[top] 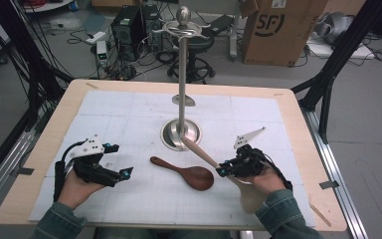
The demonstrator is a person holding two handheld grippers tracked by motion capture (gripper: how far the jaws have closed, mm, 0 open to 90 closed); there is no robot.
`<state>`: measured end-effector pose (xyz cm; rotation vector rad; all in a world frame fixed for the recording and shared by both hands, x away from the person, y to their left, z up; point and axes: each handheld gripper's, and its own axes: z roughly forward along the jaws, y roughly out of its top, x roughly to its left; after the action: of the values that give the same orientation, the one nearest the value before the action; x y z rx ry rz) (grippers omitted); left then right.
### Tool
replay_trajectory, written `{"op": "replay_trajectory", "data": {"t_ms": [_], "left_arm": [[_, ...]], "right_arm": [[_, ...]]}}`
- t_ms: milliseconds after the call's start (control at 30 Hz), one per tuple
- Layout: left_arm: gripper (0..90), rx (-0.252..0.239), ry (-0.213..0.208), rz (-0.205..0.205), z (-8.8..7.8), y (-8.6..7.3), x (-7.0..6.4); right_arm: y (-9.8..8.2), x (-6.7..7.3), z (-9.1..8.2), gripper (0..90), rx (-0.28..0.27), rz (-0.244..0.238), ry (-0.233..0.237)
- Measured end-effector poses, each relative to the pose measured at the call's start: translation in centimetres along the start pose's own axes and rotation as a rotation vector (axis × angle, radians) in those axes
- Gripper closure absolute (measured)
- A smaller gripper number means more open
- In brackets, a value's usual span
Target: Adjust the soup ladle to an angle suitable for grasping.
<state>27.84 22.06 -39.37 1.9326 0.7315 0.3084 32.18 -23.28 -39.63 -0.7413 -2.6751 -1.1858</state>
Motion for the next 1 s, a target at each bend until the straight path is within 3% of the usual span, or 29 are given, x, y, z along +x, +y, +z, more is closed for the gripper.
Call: {"op": "replay_trajectory", "data": {"t_ms": [400,667,1000], "left_arm": [[5.5,-0.004,-0.002,-0.002,0.0,0.0,0.0],[5.6,-0.005,-0.001,-0.001,-0.1,0.0,0.0],[5.5,-0.005,-0.001,-0.002,-0.1,0.0,0.1]], "right_arm": [[0.8,0.6,-2.1,79.0,-0.168,-0.029,-0.068],[1.1,0.9,-2.8,79.1,-0.275,-0.046,-0.071],[1.5,1.3,-3.2,79.2,-0.361,-0.047,-0.074]]}}
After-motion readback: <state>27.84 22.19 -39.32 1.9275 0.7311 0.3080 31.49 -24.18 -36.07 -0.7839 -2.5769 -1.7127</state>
